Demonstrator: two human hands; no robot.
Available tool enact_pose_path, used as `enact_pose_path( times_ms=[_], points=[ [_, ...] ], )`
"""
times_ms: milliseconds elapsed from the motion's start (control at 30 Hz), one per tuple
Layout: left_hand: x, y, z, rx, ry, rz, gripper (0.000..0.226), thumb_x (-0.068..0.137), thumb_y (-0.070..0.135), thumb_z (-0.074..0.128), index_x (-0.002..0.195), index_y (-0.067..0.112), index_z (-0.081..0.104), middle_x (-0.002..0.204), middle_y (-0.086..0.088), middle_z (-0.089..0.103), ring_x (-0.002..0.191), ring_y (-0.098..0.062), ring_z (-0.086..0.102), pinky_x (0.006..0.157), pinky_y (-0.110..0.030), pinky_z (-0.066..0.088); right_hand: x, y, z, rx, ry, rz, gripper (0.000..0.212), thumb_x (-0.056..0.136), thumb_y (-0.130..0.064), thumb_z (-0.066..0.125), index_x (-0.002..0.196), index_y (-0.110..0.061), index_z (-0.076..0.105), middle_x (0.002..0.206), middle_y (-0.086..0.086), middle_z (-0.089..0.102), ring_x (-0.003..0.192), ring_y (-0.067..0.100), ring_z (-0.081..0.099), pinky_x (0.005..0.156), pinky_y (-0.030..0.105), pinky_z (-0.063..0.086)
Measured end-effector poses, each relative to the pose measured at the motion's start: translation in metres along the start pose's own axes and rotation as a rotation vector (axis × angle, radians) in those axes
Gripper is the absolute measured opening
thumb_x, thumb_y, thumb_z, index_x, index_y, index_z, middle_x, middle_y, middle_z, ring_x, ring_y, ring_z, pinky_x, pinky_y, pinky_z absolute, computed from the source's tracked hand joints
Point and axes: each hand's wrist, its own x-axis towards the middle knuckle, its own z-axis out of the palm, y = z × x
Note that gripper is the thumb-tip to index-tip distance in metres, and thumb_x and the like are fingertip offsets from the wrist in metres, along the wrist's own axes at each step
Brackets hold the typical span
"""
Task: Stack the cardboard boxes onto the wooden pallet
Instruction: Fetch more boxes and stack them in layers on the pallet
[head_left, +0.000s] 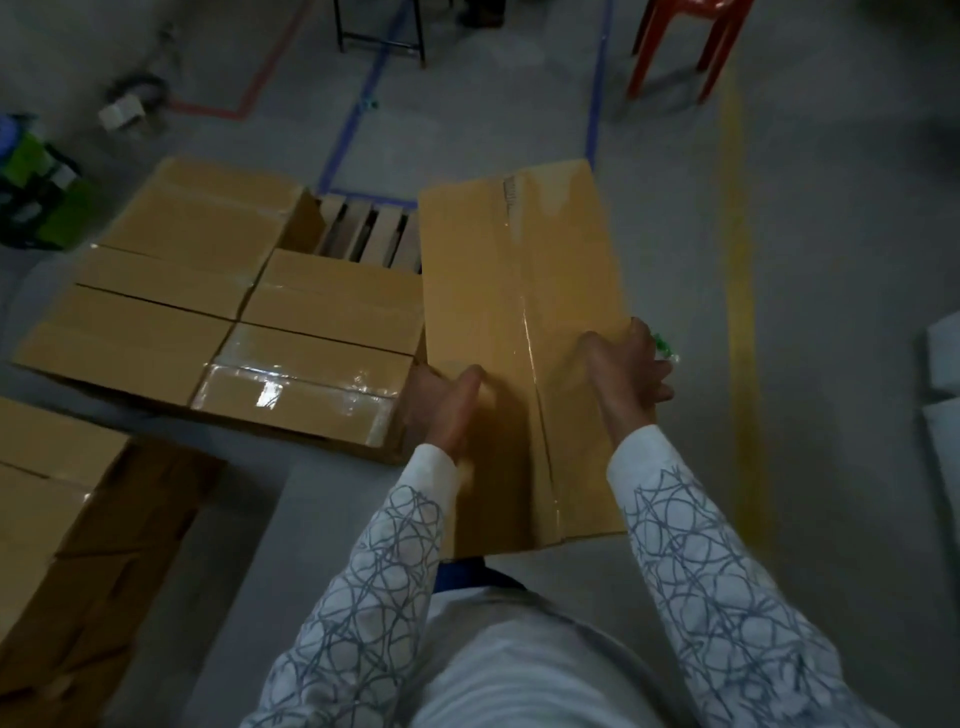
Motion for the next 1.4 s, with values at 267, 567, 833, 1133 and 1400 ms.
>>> enact_pose_path(
  times_ms=[267,567,833,1133,1400],
  points=[
    [0.134,0.101,0.1,-0.202,-0.064,-0.084,0.032,0.074,0.03,0.076,0.099,0.028,0.057,0.095,0.008,0.066,0.088,-0.015,0.063,0.083,-0.036,0.054,0.164,-0.138,0.039,-0.183,-0.009,-0.096,0.072,0.086,-0.042,0.057,0.153,-0.025,0.035,0.156,0.001,0.043,0.135,0.036,0.036,0.107,0.052,0.024],
    [0.251,0.229,0.156,-0.21,0.142,-0.075,0.042,0.076,0.027,0.078,0.11,0.017,0.057,0.101,0.004,0.065,0.082,-0.01,0.057,0.06,-0.018,0.032,0.292,-0.257,0.074,-0.16,-0.198,-0.081,0.089,0.083,-0.049,0.068,0.158,-0.026,0.026,0.16,0.0,0.038,0.141,0.036,0.033,0.108,0.056,0.027],
    [0.368,0.292,0.212,-0.335,0.396,-0.218,0.071,0.057,0.051,0.075,0.122,0.031,0.055,0.112,0.005,0.065,0.103,-0.025,0.062,0.089,-0.041,0.052,0.417,-0.376,0.152,-0.3,-0.408,-0.359,0.093,0.086,-0.056,0.068,0.159,-0.023,0.021,0.165,0.003,0.031,0.145,0.039,0.03,0.11,0.058,0.027],
    [0.45,0.333,0.218,-0.515,0.622,-0.294,0.079,0.054,0.064,0.068,0.127,0.039,0.049,0.125,0.008,0.06,0.118,-0.025,0.056,0.103,-0.056,0.046,0.475,-0.496,0.241,-0.394,-0.632,-0.645,0.1,0.083,-0.064,0.07,0.161,-0.028,0.018,0.163,0.002,0.032,0.145,0.037,0.028,0.113,0.061,0.023],
    [0.527,0.312,0.187,-0.643,0.52,-0.381,0.075,0.08,0.028,0.077,0.146,0.024,0.041,0.136,-0.001,0.055,0.12,-0.025,0.055,0.099,-0.047,0.051,0.488,-0.538,0.362,-0.508,-0.744,-0.648,0.1,0.083,-0.063,0.072,0.162,-0.029,0.022,0.163,0.003,0.036,0.147,0.036,0.029,0.115,0.062,0.023]
  ],
)
